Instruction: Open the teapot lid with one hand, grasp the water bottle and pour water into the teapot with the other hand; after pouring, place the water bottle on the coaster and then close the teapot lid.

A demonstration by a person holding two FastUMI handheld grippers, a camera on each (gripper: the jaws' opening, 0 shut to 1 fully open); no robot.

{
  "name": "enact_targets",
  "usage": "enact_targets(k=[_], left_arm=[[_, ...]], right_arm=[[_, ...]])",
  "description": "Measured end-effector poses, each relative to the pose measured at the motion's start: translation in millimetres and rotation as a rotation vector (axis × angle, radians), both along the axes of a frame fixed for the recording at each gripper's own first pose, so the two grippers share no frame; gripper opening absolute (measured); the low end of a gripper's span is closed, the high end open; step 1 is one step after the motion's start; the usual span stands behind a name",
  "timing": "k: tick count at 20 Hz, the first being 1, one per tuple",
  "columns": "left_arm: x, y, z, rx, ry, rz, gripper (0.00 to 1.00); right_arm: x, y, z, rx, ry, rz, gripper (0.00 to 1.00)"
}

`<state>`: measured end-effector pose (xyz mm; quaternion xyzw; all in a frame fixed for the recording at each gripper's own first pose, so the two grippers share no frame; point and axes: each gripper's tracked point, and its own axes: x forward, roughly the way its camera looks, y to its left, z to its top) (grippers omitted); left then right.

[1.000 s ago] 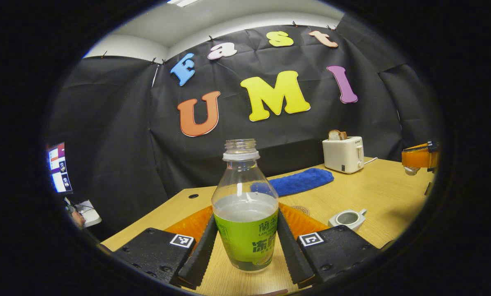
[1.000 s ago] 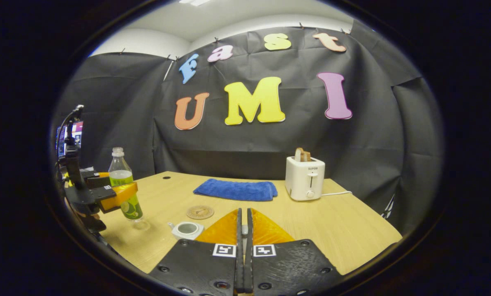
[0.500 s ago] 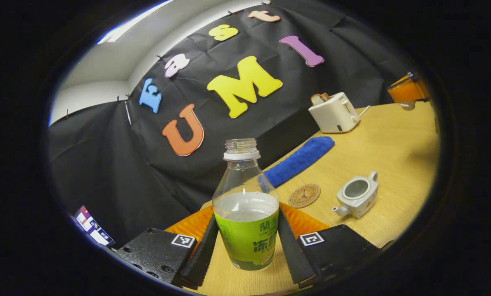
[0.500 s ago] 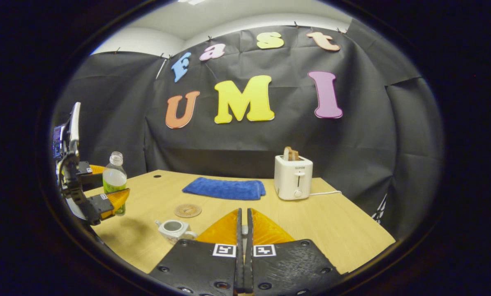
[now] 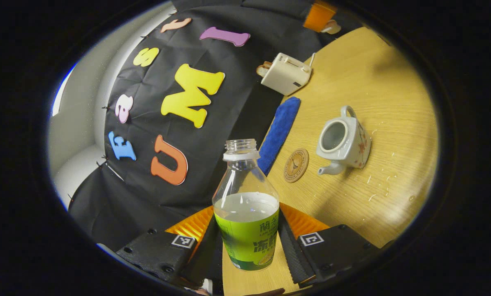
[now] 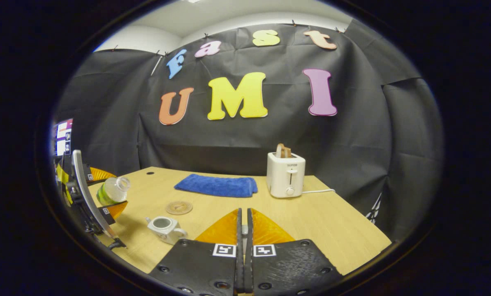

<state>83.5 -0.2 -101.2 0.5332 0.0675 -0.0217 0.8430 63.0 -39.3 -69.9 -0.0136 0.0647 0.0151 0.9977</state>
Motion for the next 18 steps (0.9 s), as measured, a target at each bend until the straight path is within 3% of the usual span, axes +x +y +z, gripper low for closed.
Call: enact_targets(k=[6, 8, 9, 12, 18], left_arm=[[3.7, -9.4, -6.3, 0.173, 0.055, -0.020, 0.77], [5.3, -19.4, -11.5, 0.254, 0.078, -0.047, 0.77], [2.5, -24.8, -8.5, 0.338, 0.087, -0.058, 0.77], [-1.1, -31.0, -9.9, 0.401, 0.111, -0.069, 0.77], [-7.0, -35.3, -13.1, 0.596, 0.161, -0.047, 0.77]], right_arm=[[0.2, -13.4, 1.3, -0.005, 0.005, -0.029, 0.01], [-1.4, -17.8, 6.1, -0.020, -0.005, -0.039, 0.01], [-2.8, -23.1, 9.7, -0.030, -0.016, -0.054, 0.01], [-2.1, -24.6, 7.1, -0.026, -0.009, -0.060, 0.01], [-2.1, -28.1, 4.9, -0.024, 0.006, -0.065, 0.01]])
